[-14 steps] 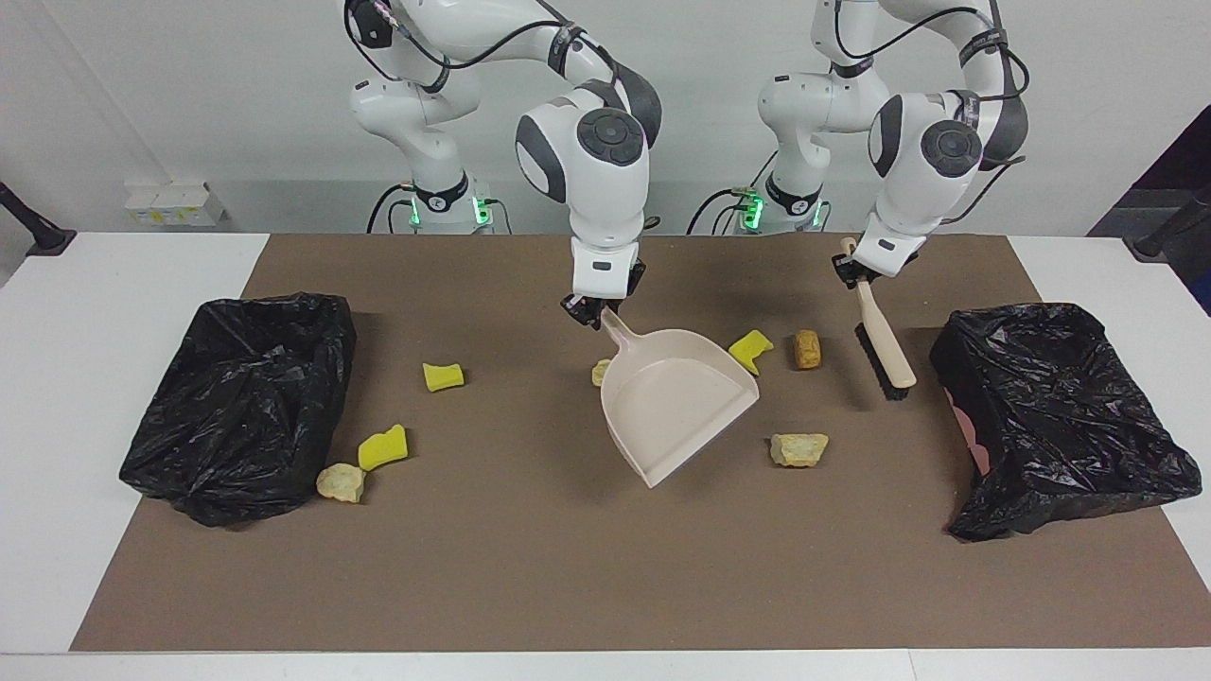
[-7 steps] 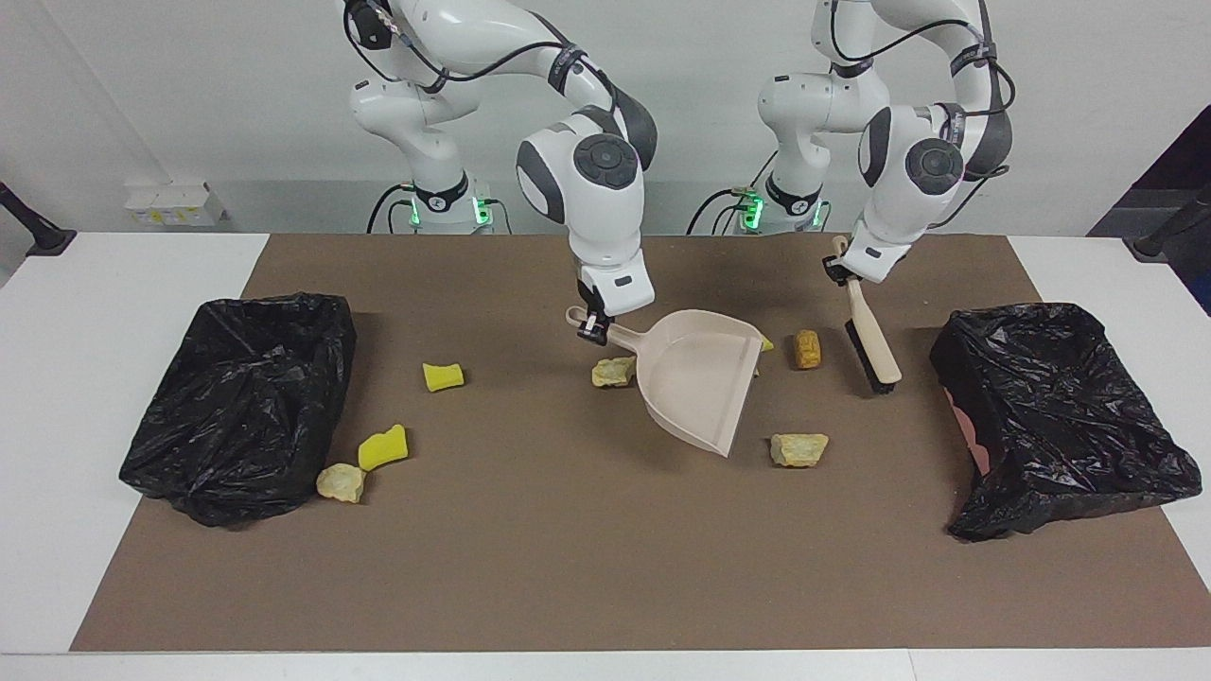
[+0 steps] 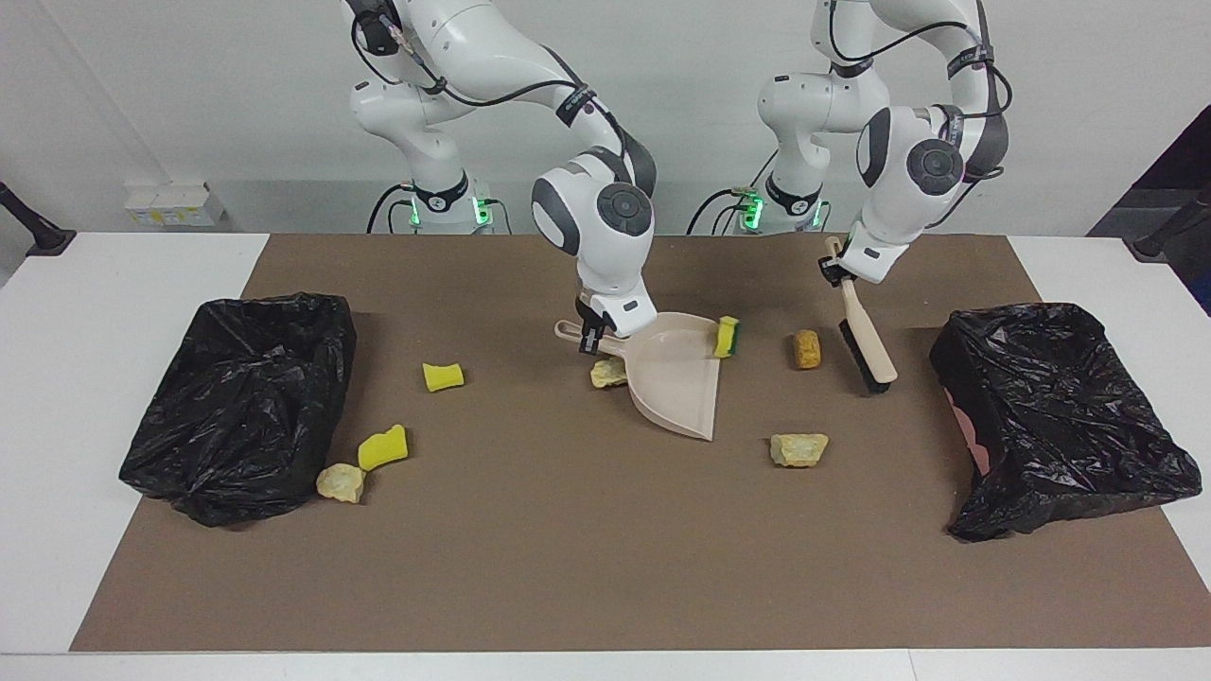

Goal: Sweep and dump trash in bin

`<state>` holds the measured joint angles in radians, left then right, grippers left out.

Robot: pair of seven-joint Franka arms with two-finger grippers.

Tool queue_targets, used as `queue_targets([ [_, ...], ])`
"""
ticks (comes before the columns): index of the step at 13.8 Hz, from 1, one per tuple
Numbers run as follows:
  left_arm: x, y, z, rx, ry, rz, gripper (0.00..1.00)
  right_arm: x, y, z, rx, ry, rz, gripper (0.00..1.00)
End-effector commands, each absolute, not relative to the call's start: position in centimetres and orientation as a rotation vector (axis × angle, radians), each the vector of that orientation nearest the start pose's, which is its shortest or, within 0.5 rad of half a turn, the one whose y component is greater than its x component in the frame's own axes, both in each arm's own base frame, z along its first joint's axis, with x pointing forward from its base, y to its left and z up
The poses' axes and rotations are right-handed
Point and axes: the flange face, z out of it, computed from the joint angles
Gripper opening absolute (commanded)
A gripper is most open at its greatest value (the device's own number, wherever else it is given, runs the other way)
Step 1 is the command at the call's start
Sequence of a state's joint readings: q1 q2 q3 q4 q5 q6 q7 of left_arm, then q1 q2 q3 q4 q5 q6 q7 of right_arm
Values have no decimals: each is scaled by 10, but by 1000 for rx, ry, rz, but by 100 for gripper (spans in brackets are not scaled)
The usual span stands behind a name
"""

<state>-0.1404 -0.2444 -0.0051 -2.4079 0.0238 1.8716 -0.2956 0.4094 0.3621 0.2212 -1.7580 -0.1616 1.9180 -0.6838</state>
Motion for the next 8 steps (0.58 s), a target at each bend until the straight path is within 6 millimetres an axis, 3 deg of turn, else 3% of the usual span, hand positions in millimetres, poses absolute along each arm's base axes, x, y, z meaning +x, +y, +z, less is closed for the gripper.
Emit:
queue_targets([
  [1, 410, -67, 384, -3040, -203, 410, 0, 510, 345, 354, -2438, -2111, 310, 0],
  [4, 407, -78, 381, -3036, -163, 420, 0, 509, 347, 354, -2433, -2118, 313, 0],
  [8, 399, -135, 377, -3105, -144, 432, 0, 499, 368, 352, -2402, -2155, 288, 0],
])
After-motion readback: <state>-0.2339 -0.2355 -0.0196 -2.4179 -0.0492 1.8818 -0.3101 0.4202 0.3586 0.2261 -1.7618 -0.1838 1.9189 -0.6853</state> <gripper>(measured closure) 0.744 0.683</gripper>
